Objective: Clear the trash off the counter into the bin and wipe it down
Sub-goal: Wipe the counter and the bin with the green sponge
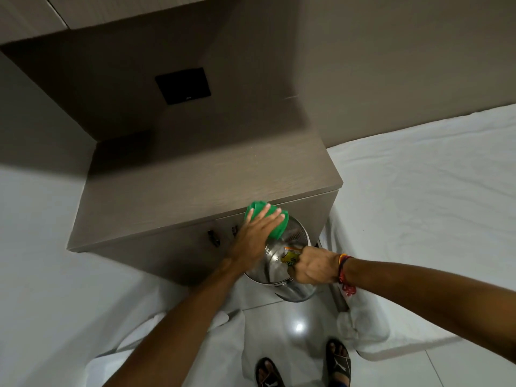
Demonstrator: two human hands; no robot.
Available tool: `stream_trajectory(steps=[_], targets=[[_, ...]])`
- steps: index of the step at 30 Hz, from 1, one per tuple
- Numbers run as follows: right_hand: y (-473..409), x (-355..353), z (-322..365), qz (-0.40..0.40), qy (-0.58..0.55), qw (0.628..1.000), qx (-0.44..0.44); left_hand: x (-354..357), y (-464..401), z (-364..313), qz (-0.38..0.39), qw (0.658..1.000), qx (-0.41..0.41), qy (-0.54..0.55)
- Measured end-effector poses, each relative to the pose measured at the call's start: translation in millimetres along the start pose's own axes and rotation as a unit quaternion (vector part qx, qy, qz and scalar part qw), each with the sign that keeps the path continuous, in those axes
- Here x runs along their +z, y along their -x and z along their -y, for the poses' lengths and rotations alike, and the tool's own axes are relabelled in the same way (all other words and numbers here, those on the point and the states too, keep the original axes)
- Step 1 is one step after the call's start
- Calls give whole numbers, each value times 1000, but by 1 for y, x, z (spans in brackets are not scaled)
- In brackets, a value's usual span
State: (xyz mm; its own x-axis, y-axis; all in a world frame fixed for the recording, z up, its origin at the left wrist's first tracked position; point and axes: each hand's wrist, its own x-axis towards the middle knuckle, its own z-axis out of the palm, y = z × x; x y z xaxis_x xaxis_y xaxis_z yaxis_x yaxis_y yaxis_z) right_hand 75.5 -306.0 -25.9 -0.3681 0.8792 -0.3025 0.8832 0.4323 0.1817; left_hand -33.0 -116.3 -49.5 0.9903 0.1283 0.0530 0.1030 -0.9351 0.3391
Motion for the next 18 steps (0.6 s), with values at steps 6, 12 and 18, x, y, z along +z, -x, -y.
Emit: stream_trajectory(steps=[6,12,18], targets=[[-3,4,4,16,-15,999,24,23,31,-20,83,996,-43,14],[1,4,8,-14,-19,999,24,1,18,-24,24,983,-113,146],[4,16,8,26,-25,999,27,-72,-49,5,-219,908,-258,245]])
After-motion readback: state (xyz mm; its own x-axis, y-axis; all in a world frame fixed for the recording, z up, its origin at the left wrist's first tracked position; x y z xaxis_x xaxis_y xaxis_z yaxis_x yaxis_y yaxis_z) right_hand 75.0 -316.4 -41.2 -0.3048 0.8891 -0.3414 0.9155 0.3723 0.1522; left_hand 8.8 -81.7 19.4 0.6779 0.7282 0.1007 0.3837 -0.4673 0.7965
